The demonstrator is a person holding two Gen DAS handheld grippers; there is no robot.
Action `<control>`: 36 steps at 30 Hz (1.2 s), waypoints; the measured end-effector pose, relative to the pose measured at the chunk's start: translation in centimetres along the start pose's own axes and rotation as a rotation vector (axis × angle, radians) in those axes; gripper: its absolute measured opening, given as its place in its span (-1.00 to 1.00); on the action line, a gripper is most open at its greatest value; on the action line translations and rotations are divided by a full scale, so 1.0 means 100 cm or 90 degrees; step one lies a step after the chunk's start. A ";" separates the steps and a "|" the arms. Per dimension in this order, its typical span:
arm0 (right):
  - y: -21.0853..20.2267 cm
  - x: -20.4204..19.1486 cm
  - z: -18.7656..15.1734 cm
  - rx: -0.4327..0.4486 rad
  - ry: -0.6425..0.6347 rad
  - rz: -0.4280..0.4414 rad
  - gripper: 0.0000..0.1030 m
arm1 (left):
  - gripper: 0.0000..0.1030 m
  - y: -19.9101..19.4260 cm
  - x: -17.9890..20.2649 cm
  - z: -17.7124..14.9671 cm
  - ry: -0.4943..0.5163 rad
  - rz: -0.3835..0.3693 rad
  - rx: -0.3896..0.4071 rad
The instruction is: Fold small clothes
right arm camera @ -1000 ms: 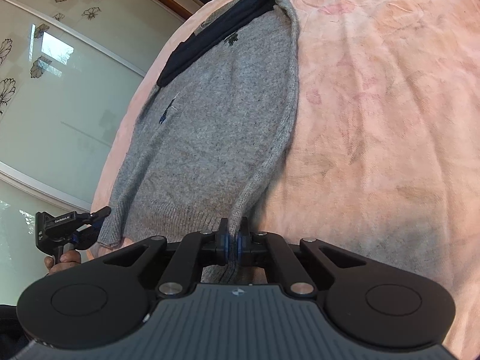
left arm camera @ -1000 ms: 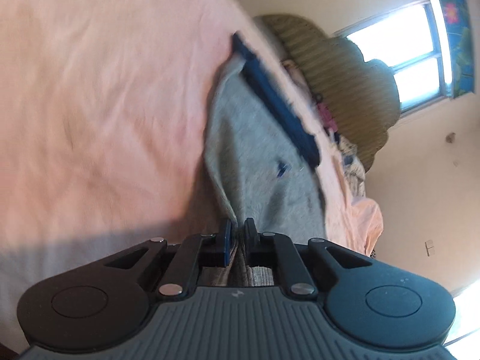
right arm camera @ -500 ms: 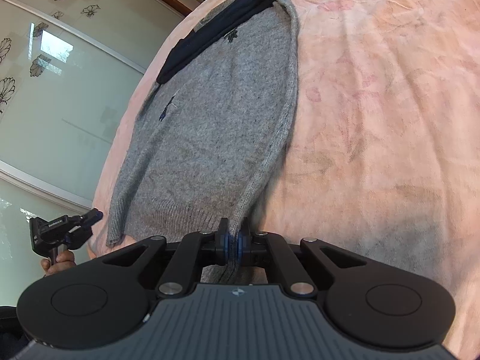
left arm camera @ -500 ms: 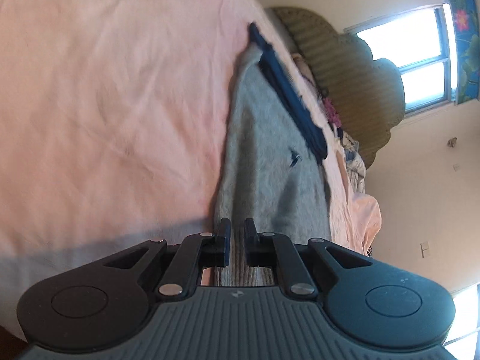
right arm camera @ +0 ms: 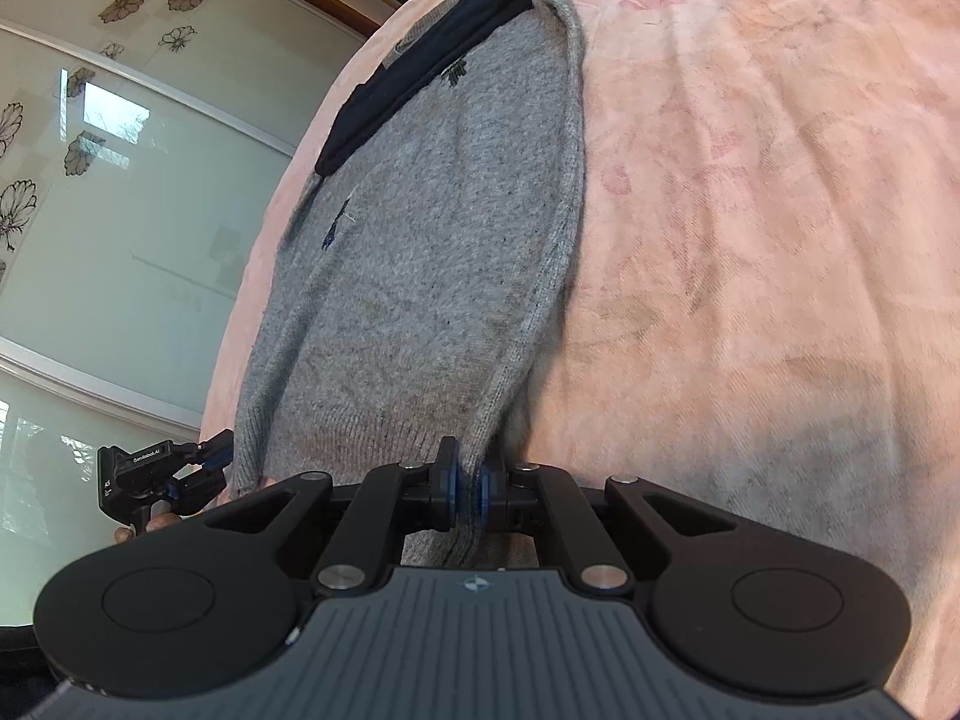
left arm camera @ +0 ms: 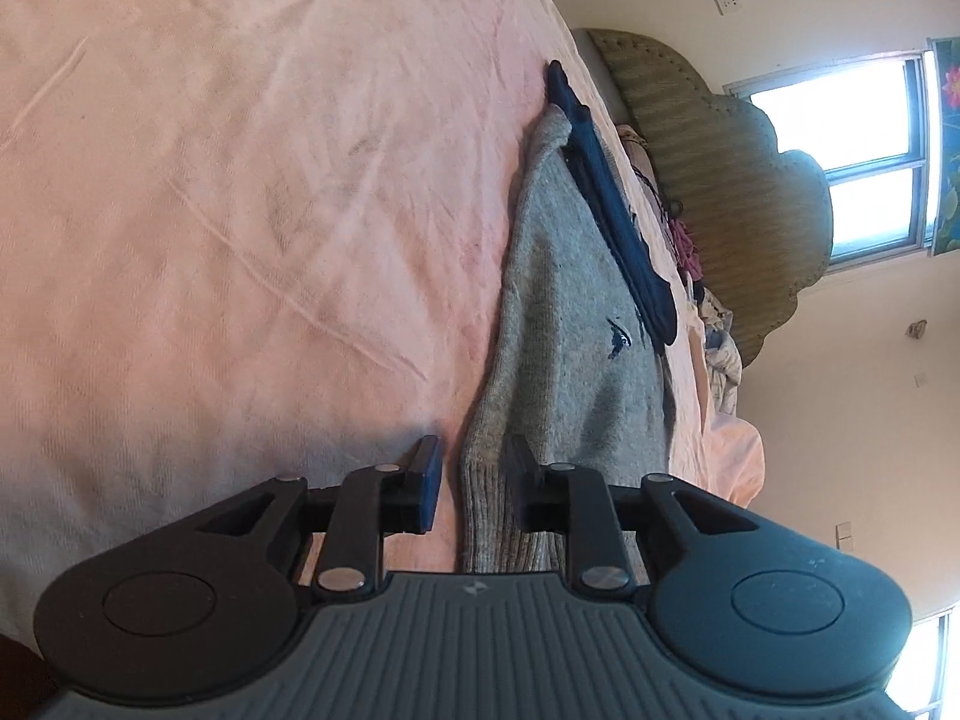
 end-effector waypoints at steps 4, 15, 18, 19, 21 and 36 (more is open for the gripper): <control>-0.001 0.000 0.000 -0.001 0.000 0.000 -0.85 | -0.36 0.001 0.003 -0.001 -0.010 -0.011 -0.006; -0.001 0.000 0.001 0.004 0.005 0.006 -0.85 | -0.23 0.006 0.026 -0.026 0.031 -0.079 -0.040; -0.001 0.001 0.000 0.006 0.006 0.010 -0.85 | -0.23 0.006 0.022 -0.025 0.007 -0.096 -0.034; -0.001 0.001 0.001 0.006 0.007 0.011 -0.85 | -0.23 0.008 0.022 -0.026 0.006 -0.094 -0.037; -0.002 0.001 0.001 0.007 0.010 0.012 -0.85 | -0.31 0.010 0.023 -0.029 0.016 -0.089 -0.036; 0.014 -0.010 -0.003 -0.018 -0.001 0.017 -0.81 | -0.92 -0.012 0.045 -0.020 0.136 -0.009 0.043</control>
Point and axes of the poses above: each gripper's, at about its wrist camera, not at the fingertips, and y roughly the way its jaws point, x to its right, z to its top, the point moved 9 cm from there along y, roughly the way its jaws point, and after that the axes turned 14 degrees about z, right-handed, at the moved point
